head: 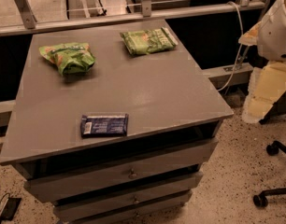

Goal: Move green rice chip bag near rxbar blueberry

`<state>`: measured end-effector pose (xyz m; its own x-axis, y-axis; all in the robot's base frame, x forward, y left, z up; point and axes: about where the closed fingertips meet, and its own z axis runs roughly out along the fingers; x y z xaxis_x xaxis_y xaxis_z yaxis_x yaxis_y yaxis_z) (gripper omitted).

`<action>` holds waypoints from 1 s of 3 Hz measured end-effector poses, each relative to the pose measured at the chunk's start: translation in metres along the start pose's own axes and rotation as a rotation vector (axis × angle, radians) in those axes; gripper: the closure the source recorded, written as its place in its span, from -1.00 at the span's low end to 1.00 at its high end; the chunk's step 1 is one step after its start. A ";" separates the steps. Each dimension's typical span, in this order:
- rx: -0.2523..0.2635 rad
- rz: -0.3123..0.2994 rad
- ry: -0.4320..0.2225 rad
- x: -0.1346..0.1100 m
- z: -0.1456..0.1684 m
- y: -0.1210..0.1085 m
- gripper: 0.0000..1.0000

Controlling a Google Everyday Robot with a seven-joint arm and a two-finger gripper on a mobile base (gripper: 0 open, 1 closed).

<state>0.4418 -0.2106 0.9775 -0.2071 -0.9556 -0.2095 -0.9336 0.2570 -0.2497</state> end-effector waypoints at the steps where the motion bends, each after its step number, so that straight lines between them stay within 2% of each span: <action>1: -0.025 -0.113 -0.014 -0.050 0.013 -0.011 -1.00; 2: -0.067 -0.352 -0.041 -0.156 0.033 -0.010 -1.00; 3: -0.095 -0.579 -0.073 -0.261 0.049 0.010 -1.00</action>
Offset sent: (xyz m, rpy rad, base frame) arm 0.0911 0.3284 0.0017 -0.1012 0.0308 0.7777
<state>0.5010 0.0484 0.9838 0.3615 -0.9233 -0.1295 -0.9114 -0.3207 -0.2577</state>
